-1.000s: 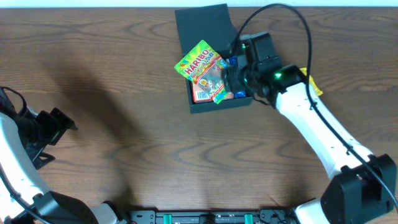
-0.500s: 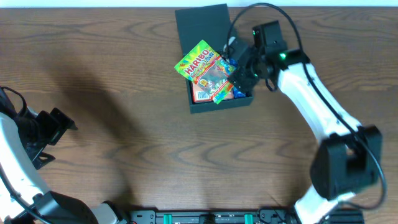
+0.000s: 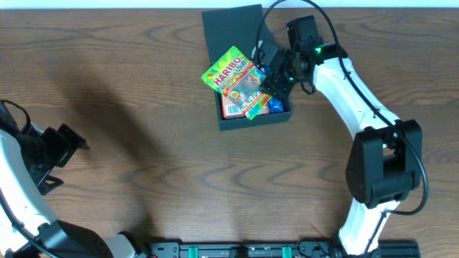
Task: Pack container
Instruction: 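Push the Haribo bag down flat into the box with the right gripper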
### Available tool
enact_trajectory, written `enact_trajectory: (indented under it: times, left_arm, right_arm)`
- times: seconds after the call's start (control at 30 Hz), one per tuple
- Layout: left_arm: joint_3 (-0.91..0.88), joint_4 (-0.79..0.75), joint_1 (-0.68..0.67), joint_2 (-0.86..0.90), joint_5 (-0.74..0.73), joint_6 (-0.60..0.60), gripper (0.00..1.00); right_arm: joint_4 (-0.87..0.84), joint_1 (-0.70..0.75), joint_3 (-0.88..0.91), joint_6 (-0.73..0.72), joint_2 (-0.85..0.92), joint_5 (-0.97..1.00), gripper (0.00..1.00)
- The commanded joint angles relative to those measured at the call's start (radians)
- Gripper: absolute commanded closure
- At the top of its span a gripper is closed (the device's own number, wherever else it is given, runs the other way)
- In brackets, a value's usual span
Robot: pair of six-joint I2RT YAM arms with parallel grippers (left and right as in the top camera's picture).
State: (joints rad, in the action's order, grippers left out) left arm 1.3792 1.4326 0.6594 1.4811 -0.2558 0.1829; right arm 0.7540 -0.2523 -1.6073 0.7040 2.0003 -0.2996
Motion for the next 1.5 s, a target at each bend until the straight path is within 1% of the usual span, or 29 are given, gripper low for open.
enact_trajectory:
  times: [0.0,0.07,0.13,0.23,0.33,0.43,0.5,0.53,0.6,0.67,0.8,0.87,0.97,1.07,1.1,1.17,1.2,1.33,1.47]
  left_arm:
    - [0.011,0.003,0.004,-0.003,0.004,0.000,0.05]
    - [0.011,0.003,0.004,-0.003,0.004,0.000,0.05]
    - [0.011,0.003,0.004,-0.003,0.004,0.000,0.05]
    - [0.011,0.003,0.004,-0.003,0.004,0.000,0.05]
    - [0.011,0.003,0.004,-0.003,0.004,0.000,0.05]
    - [0.011,0.003,0.004,-0.003,0.004,0.000,0.05]
    - [0.011,0.003,0.004,-0.003,0.004,0.000,0.05]
    - [0.011,0.003,0.004,-0.003,0.004,0.000,0.05]
    - [0.011,0.003,0.004,-0.003,0.004,0.000,0.05]
    - [0.011,0.003,0.004,-0.003,0.004,0.000,0.05]
    - [0.011,0.003,0.004,-0.003,0.004,0.000,0.05]
    - [0.011,0.003,0.004,-0.003,0.004,0.000,0.05]
    - [0.011,0.003,0.004,-0.004,0.004,0.000,0.05]
    - [0.011,0.003,0.004,-0.003,0.004,0.000,0.05]
    - [0.011,0.003,0.004,-0.003,0.004,0.000,0.05]
    - [0.011,0.003,0.004,-0.003,0.004,0.000,0.05]
    - [0.011,0.003,0.004,-0.003,0.004,0.000,0.05]
    - [0.011,0.003,0.004,-0.003,0.004,0.000,0.05]
    - [0.011,0.003,0.004,-0.003,0.004,0.000,0.05]
  right_arm:
    - [0.015,0.022,-0.018,0.039,0.024,-0.023,0.23]
    - [0.023,0.031,-0.018,0.041,0.036,-0.039,0.22]
    - [0.047,0.044,-0.018,0.083,0.049,-0.107,0.24]
    - [0.053,0.061,-0.018,0.095,0.057,-0.169,0.28]
    - [0.063,0.071,-0.018,0.095,0.057,-0.200,0.31]
    - [0.088,0.071,-0.018,0.098,0.058,-0.207,0.36]
    - [0.104,0.071,-0.018,0.098,0.058,-0.207,0.42]
    - [0.111,0.071,-0.018,0.098,0.058,-0.207,0.50]
    - [0.122,0.071,-0.018,0.098,0.058,-0.206,0.70]
    - [0.129,0.070,-0.018,0.098,0.058,-0.206,0.73]
    - [0.159,0.068,-0.018,0.096,0.058,-0.227,0.89]
    - [0.179,0.068,-0.018,0.087,0.058,-0.263,0.92]
    - [0.184,0.063,-0.018,0.041,0.058,-0.301,0.99]
    - [0.175,0.050,-0.019,0.022,0.057,-0.311,0.98]
    - [0.155,0.048,-0.019,0.022,0.056,-0.299,0.96]
    - [0.120,0.048,-0.019,0.022,0.056,-0.274,0.57]
    - [0.099,0.049,-0.019,0.022,0.056,-0.257,0.46]
    - [0.039,0.054,-0.019,0.021,0.055,-0.225,0.37]
    - [0.020,0.072,-0.019,0.021,0.055,-0.224,0.34]
